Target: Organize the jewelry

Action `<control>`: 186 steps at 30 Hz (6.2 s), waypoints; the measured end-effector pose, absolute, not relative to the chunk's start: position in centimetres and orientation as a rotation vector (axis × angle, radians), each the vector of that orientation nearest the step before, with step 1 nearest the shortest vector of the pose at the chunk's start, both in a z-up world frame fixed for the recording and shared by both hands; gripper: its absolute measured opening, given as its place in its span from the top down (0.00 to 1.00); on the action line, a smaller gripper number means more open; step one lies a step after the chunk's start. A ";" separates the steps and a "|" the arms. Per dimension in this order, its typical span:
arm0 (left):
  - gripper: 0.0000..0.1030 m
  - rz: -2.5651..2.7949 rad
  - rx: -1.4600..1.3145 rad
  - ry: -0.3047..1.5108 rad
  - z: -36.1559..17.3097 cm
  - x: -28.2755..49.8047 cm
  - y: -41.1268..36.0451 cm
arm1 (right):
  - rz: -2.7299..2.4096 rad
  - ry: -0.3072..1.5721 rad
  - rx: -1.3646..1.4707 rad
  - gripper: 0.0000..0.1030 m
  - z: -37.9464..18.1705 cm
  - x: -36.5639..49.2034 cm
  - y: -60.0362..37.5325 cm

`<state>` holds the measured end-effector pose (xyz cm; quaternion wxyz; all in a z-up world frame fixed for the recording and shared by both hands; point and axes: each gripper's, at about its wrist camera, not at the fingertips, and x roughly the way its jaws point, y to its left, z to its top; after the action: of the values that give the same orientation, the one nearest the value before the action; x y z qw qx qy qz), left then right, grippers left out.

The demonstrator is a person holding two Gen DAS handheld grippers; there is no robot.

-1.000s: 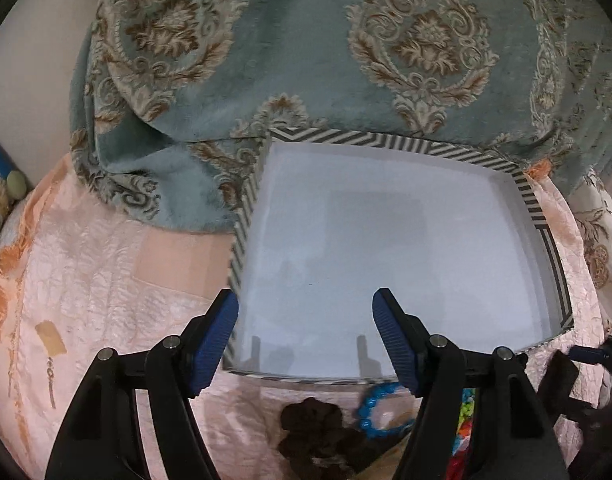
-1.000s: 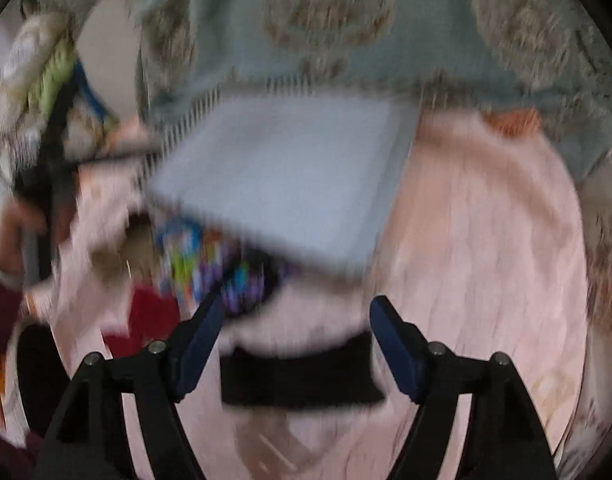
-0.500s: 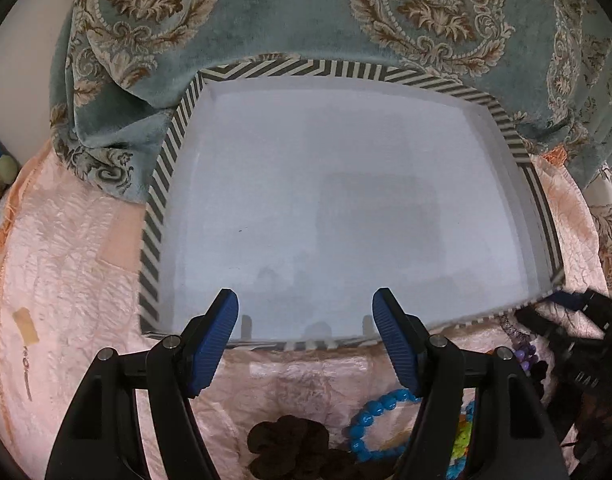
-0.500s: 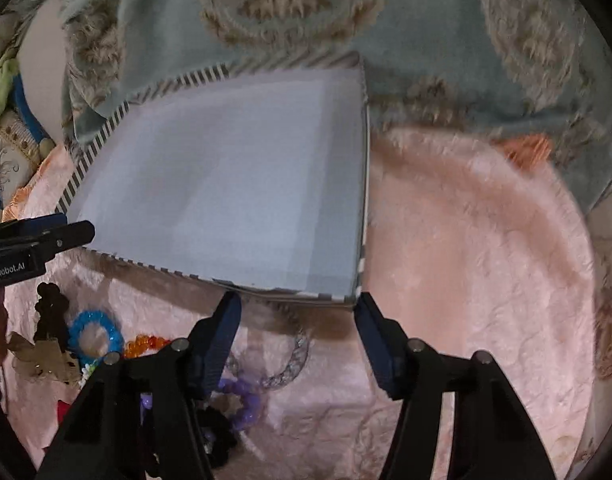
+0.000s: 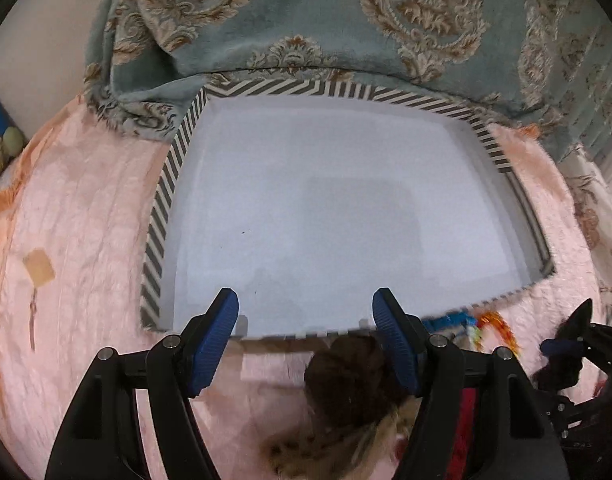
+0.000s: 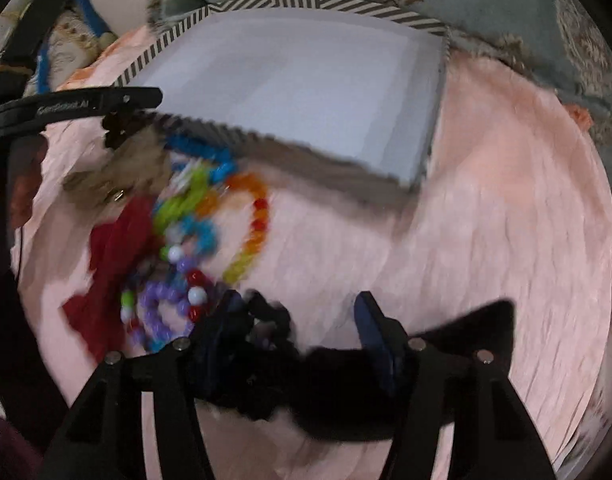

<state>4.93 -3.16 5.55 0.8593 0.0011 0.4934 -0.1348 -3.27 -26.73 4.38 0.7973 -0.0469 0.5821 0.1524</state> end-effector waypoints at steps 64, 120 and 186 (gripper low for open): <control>0.50 -0.067 0.030 1.036 7.4 -2.1 3.7 | 0.421 1.238 -0.003 0.42 4.4 7.5 -14.8; 0.65 -0.161 -0.108 1.048 8.1 -9.7 -1.1 | 0.041 0.892 0.102 0.27 9.3 -10.6 -25.5; 0.67 -0.330 -0.038 1.124 6.0 -2.5 -2.3 | -0.009 0.994 0.275 0.34 5.0 -6.4 -34.7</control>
<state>-2.51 -2.25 6.03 0.8331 -0.0177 0.5305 -0.1556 -6.38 -34.71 4.96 0.8700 0.1315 0.4752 -0.0041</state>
